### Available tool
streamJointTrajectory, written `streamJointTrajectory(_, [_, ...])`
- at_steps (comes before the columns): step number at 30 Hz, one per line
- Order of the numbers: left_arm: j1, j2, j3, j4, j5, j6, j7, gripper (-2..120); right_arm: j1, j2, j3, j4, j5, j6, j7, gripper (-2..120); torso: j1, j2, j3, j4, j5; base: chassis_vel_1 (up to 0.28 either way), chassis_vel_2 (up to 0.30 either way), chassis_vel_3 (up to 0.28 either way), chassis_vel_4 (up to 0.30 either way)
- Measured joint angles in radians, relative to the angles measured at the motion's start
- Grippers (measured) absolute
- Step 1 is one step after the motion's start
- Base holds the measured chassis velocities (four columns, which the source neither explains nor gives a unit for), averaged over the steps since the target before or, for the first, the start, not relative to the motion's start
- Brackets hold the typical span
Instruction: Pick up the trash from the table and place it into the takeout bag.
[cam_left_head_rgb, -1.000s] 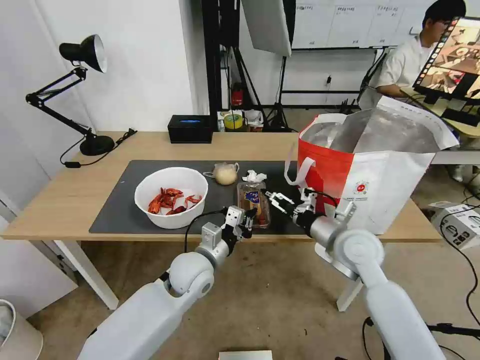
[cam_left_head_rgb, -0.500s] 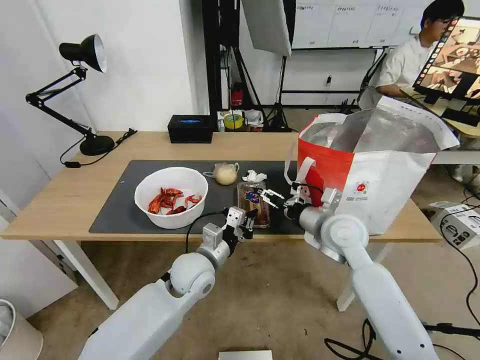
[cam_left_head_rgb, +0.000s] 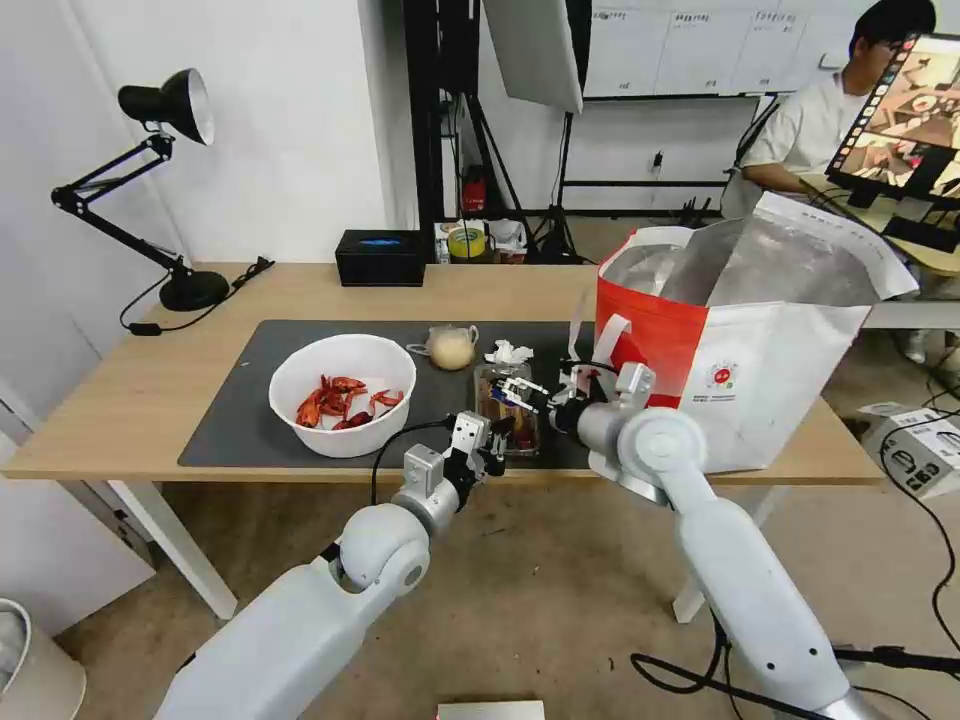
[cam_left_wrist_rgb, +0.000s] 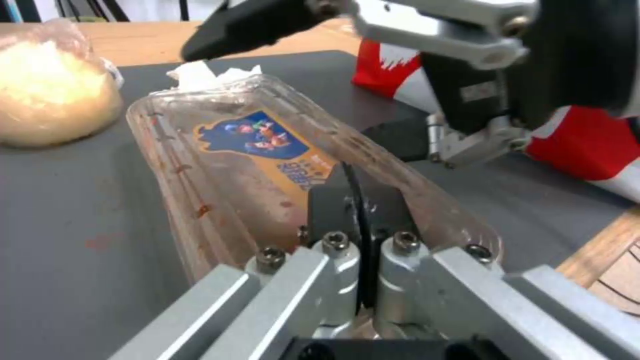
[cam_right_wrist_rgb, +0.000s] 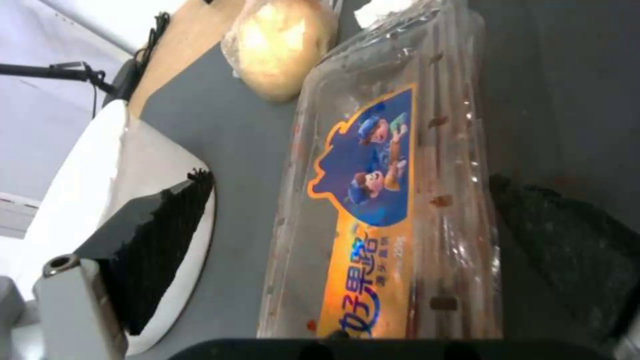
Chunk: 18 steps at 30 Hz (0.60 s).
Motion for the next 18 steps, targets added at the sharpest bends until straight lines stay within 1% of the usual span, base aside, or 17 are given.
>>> streamJointTrajectory(9, [-0.011, 0.002, 0.002, 0.004, -0.005, -0.008, -0.003, 0, 0.06, 0.016, -0.025, -0.051, 0.013, -0.017, 0.01, 100, 0.0, 0.0, 0.0, 0.0, 0.0, 0.0, 0.0, 0.0, 0.0])
streamJointTrajectory(18, [-0.01, 0.002, 0.002, 0.005, -0.008, -0.012, -0.003, 0, 0.062, 0.035, -0.034, -0.062, 0.018, -0.041, 0.051, 100, 0.0, 0.0, 0.0, 0.0, 0.0, 0.0, 0.0, 0.0, 0.0])
